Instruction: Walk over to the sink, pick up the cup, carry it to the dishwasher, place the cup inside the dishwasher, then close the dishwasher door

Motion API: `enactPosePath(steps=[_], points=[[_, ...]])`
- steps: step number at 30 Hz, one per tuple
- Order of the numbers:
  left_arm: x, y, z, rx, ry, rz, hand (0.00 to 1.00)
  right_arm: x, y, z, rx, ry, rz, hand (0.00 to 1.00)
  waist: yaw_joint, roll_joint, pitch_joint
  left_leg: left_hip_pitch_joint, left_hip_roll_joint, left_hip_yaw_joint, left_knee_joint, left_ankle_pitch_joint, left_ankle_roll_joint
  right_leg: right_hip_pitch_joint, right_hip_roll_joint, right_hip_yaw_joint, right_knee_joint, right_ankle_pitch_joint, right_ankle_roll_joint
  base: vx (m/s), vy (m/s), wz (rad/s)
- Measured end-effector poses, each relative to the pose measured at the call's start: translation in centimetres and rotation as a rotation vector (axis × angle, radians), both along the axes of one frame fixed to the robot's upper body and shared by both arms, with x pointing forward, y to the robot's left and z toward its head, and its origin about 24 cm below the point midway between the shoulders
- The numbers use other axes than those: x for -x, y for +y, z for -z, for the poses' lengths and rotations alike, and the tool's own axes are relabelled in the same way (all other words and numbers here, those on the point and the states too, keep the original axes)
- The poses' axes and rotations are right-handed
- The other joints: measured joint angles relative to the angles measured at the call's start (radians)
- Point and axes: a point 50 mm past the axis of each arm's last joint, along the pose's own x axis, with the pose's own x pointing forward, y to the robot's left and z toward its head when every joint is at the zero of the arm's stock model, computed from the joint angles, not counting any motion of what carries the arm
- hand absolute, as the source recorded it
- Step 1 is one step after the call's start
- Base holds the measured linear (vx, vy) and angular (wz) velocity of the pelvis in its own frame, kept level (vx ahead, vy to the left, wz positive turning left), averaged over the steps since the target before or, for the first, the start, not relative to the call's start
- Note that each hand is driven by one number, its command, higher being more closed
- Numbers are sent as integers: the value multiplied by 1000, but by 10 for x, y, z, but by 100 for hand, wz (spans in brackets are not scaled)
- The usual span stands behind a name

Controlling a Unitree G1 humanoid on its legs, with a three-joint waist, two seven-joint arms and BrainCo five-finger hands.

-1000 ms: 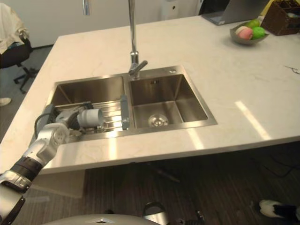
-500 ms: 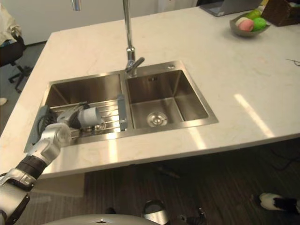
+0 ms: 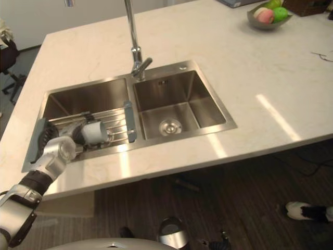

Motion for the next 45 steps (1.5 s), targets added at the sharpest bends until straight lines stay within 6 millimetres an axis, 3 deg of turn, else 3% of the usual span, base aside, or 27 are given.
enactPosePath(steps=[2, 3, 16, 27, 29, 37, 41, 45], points=[[-1, 0, -1, 15, 12, -5, 0, -1, 0, -1, 0, -4, -1, 0, -1, 5, 2, 1, 0, 3, 0, -1, -2, 1, 0, 0, 4, -1, 0, 45, -13, -2], [-1, 1, 0, 18, 22, -7, 100, -2, -1, -1, 1, -8, -3, 0, -1, 8, 4, 2, 0, 4, 0, -2, -2, 1, 0, 0, 5, -1, 1, 40, -16, -2], [-2, 8, 6, 57, 108, -4, 100, -6, -5, -4, -11, -14, -25, 0, -12, 15, 11, 7, 1, 18, 0, -8, -10, -6, -1, 5, 14, -10, 1, -8, -6, -2], [9, -12, 12, 222, -101, 130, 100, -9, -3, -5, -6, -39, -41, 0, -2, 9, 14, 21, 0, -9, -2, -8, -1, 42, -3, -29, -21, -9, 2, 22, -12, 8], [11, -18, 8, 254, -161, 161, 100, -10, -2, -5, -4, -47, -43, 0, 11, 4, 16, 22, 0, -13, -2, -8, -1, 48, -3, -33, -26, -9, 2, 13, -12, 8], [25, -36, -3, 553, -398, 117, 100, -3, 12, 4, -23, -20, -17, 0, 38, -43, 5, 35, 0, -38, -4, -7, -1, 96, -1, -61, -56, 0, 3, 15, -9, 9], [33, -40, -9, 802, -479, 22, 100, 0, 24, 9, -48, -3, -27, 0, 58, -75, -11, 45, -3, -42, -4, -5, 2, 121, -1, -61, -81, 15, 6, -11, 5, 3], [45, -41, -23, 1114, -583, -74, 100, 8, 34, 13, -59, 9, -4, 0, 78, -80, -15, 72, -5, -62, -10, -1, 8, 155, -3, -72, -82, 17, 6, -56, -1, 8]])
